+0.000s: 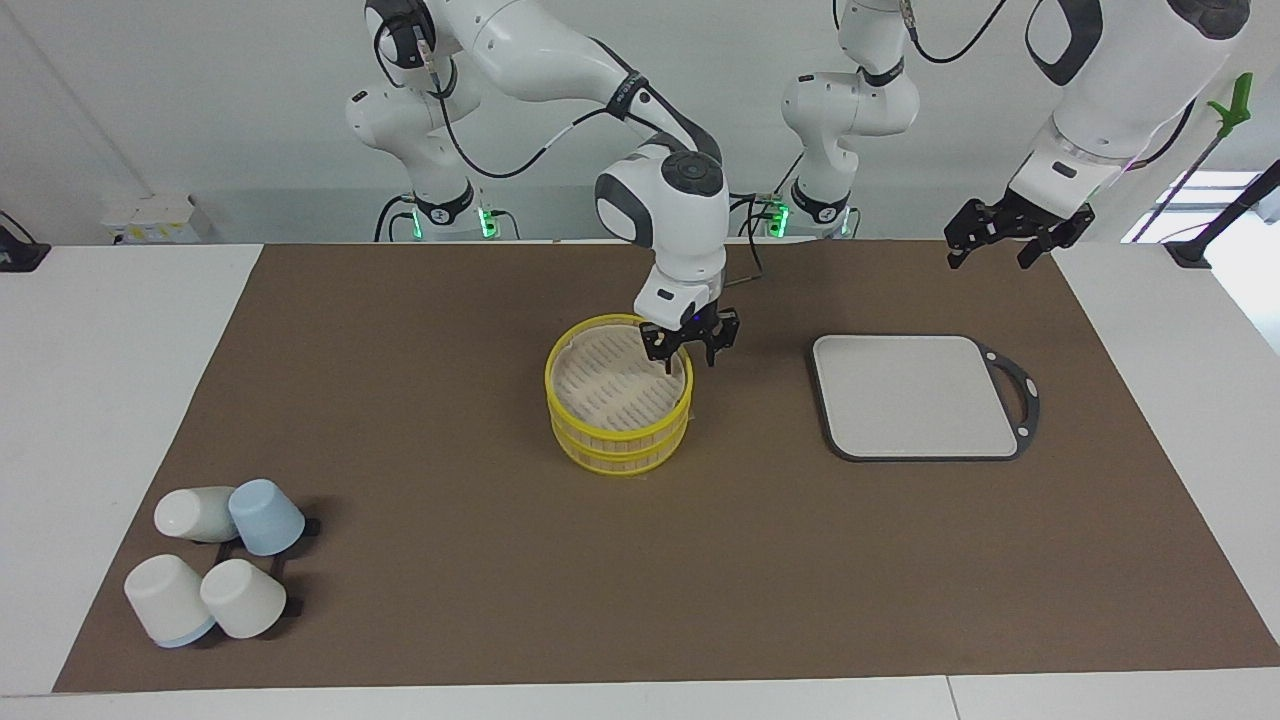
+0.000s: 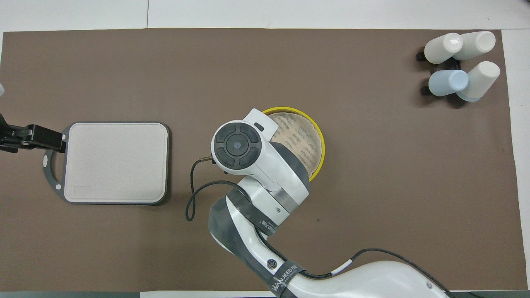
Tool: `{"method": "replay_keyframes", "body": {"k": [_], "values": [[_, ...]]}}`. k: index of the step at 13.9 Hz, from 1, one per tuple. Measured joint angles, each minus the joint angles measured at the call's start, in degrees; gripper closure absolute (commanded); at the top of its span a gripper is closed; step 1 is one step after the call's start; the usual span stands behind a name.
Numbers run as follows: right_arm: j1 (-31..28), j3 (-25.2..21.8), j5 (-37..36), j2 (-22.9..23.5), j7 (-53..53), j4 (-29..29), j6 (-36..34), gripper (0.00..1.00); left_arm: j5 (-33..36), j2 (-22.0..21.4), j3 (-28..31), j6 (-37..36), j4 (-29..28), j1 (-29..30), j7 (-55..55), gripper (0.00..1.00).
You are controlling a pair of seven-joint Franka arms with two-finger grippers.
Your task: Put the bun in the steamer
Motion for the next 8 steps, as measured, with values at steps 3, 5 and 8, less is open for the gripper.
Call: {"method": "replay_keyframes", "body": {"k": [3, 5, 8], "values": [[-4.56, -1.79, -0.76, -3.86, -2.56, 3.41, -12.51, 0.0, 0.0, -0.05, 0.29, 1.43, -0.51, 0.01, 0.0, 0.0], [-13.46, -2.01, -0.57, -9.28, -12.18, 3.97, -22.1, 0.0, 0.0, -0.3, 0.36, 2.96, -1.74, 0.01, 0.0, 0.0], [-25.16, -2.22, 0.08, -17.52, -25.0, 3.32, -32.83, 0.0, 0.0, -1.09, 0.36, 5.06, -4.31, 0.01, 0.0, 0.0]]}}
